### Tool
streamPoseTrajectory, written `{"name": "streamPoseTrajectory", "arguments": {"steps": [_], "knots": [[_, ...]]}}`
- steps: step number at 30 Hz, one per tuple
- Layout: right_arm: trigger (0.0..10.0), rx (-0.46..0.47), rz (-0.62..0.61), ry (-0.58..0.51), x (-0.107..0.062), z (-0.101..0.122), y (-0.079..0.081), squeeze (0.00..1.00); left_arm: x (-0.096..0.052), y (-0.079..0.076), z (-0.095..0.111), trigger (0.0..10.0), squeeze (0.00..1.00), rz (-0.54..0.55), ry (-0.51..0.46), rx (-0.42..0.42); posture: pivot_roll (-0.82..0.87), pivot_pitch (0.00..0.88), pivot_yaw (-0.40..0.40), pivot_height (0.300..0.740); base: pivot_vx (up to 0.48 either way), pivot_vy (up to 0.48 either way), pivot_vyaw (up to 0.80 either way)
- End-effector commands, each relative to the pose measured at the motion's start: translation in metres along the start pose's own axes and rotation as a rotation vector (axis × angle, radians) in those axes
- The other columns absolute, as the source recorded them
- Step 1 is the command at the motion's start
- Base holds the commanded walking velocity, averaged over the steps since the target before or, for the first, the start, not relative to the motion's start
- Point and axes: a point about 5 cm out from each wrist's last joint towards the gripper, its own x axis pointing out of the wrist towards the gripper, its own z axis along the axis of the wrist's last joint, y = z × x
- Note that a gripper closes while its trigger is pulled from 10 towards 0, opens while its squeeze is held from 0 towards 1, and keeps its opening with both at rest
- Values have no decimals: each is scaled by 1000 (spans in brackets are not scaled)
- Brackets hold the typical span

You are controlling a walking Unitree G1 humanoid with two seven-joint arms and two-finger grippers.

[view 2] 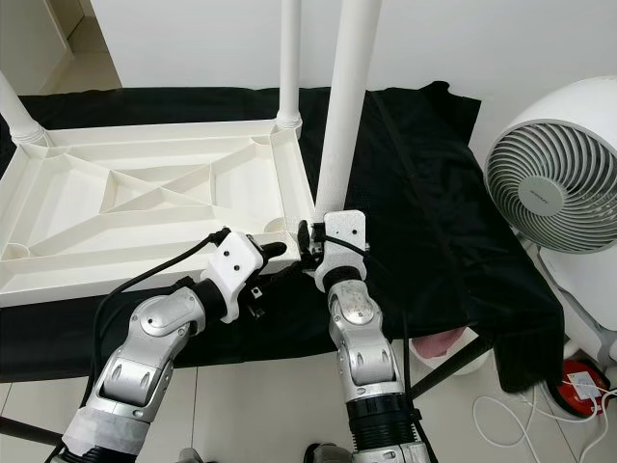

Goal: Building children table

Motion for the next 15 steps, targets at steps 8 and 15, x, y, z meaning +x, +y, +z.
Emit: {"name": "streamPoseTrajectory", "arguments": {"steps": [8,15], "knots": [[10000,-80,384,4,2,11,-15,0,1,2,-1,10000,0,96,5,-4,-122,72,-4,740,0,0,0],[10000,-172,613,68,6,5,-33,0,2,3,-1,10000,0,94,4,0,-126,71,3,740,0,0,0]]}}
